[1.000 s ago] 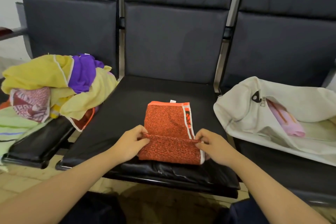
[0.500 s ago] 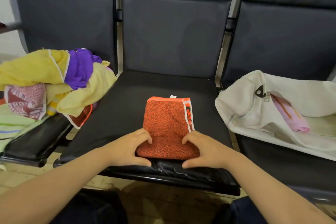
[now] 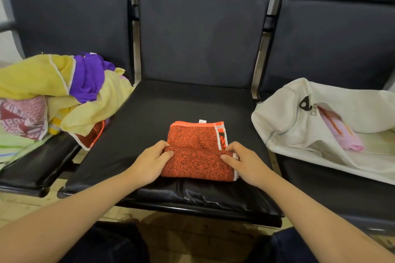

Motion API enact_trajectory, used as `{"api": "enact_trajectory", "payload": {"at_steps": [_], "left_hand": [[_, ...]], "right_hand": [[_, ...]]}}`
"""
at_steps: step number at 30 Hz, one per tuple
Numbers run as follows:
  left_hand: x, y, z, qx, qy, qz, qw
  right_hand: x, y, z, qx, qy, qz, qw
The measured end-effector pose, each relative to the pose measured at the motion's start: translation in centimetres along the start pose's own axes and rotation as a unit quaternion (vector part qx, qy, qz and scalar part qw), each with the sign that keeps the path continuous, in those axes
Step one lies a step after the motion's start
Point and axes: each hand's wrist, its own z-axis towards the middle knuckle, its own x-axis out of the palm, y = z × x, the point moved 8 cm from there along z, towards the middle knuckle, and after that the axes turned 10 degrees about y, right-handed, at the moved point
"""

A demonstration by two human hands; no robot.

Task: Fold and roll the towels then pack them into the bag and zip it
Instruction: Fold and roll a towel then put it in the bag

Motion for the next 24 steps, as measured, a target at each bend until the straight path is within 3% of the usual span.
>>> {"api": "enact_trajectory", "payload": {"at_steps": [4, 6, 8, 10, 12, 15, 18, 24], "left_hand": [[0.1, 0.5, 0.6, -0.011, -0.04, 0.075, 0.996], [0.2, 0.0, 0.5, 0.032, -0.061, 0.12, 0.99], [0.5, -1.7, 0.4, 0.142, -0.074, 0.21, 0.964], [1.0, -2.2, 0.4, 0.18, -0.021, 0.238, 0.954], [1.0, -1.7, 0.2, 0.158, 0.046, 0.233, 0.958], [1.0, -0.4, -0.4, 0.132, 0.115, 0.244, 0.954], [0.5, -0.1, -0.4, 0.112, 0.069, 0.182, 0.974], [-0.1, -0.5, -0.1, 0.023, 0.021, 0.019, 0.999]], "right_hand": [[-0.2, -0.3, 0.3, 0.038, -0.066, -0.062, 0.995], [-0.3, 0.2, 0.3, 0.042, -0.108, -0.175, 0.978], [-0.3, 1.9, 0.1, -0.027, -0.145, -0.285, 0.947], [-0.2, 2.8, 0.0, -0.108, -0.122, -0.306, 0.938], [0.1, 2.4, 0.0, -0.122, -0.045, -0.291, 0.948], [1.1, 0.8, 0.1, -0.054, 0.087, -0.216, 0.971], [0.5, 0.6, 0.4, -0.03, 0.07, -0.211, 0.975], [-0.2, 0.7, 0.2, 0.016, 0.062, -0.016, 0.998]]}}
